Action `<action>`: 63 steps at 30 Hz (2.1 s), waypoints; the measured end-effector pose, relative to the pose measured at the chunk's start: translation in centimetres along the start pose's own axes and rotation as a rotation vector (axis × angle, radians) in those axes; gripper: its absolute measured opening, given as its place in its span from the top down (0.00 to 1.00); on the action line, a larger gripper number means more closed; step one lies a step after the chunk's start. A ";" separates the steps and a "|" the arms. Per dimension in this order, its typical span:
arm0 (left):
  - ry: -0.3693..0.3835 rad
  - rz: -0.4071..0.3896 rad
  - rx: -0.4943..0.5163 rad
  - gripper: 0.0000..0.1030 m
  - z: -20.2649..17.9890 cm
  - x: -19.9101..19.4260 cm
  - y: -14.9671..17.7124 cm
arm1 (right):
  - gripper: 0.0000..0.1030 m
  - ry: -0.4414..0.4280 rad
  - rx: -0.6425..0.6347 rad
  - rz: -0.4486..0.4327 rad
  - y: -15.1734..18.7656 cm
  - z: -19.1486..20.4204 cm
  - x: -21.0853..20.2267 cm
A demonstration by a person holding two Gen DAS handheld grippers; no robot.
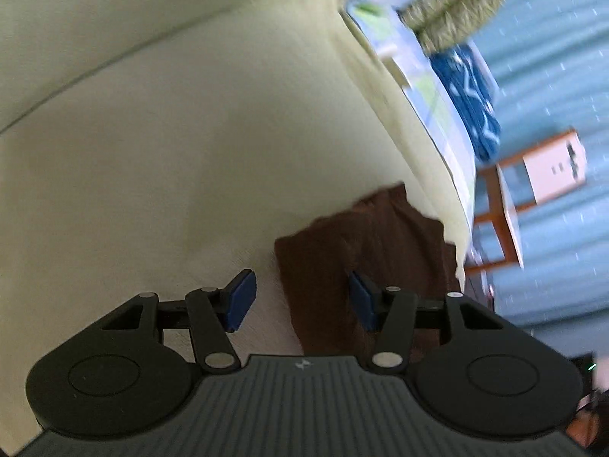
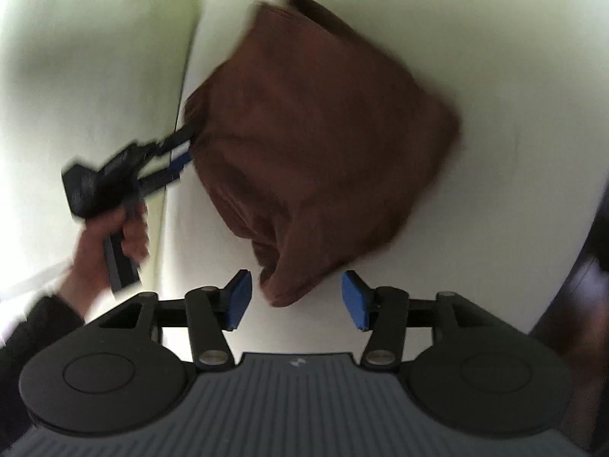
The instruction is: Fold clothes
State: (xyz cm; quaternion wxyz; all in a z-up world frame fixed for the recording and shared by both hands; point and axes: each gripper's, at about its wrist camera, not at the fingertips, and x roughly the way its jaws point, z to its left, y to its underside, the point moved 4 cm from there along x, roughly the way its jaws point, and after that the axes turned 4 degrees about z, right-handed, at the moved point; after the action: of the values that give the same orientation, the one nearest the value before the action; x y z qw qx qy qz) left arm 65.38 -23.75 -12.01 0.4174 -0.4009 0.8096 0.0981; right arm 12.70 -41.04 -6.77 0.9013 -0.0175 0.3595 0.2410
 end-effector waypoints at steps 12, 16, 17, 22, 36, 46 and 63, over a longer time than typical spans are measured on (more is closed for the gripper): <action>0.072 0.049 0.152 0.45 -0.9 1.6 -2.3 | 0.38 -0.199 0.165 -0.329 6.2 -3.4 3.5; 0.071 0.055 0.152 0.61 -0.5 1.9 -2.6 | 0.38 -0.294 0.196 -0.383 6.6 -3.0 4.9; 0.074 0.055 0.148 0.63 -0.4 1.9 -2.6 | 0.39 -0.302 0.192 -0.389 6.5 -3.0 5.3; 0.074 0.001 0.154 0.76 -0.9 1.6 -1.9 | 0.55 -0.314 0.176 -0.387 6.0 -2.6 4.9; -0.042 -0.439 -0.151 0.80 3.5 -9.9 14.4 | 0.92 -0.221 -0.061 0.130 2.5 0.8 5.0; -0.242 -0.811 -0.630 0.80 2.4 -12.3 43.5 | 0.93 -0.082 -0.701 0.830 3.1 6.3 11.5; -0.367 -0.938 -0.557 0.70 -3.4 -8.6 51.1 | 0.65 0.067 -1.027 0.523 7.8 4.8 3.6</action>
State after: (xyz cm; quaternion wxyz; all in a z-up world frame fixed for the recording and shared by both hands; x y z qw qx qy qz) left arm 28.79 13.17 -12.33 0.4284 -0.7884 0.4032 0.1800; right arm 14.53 -31.65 -4.44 0.6759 -0.3709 0.2173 0.5987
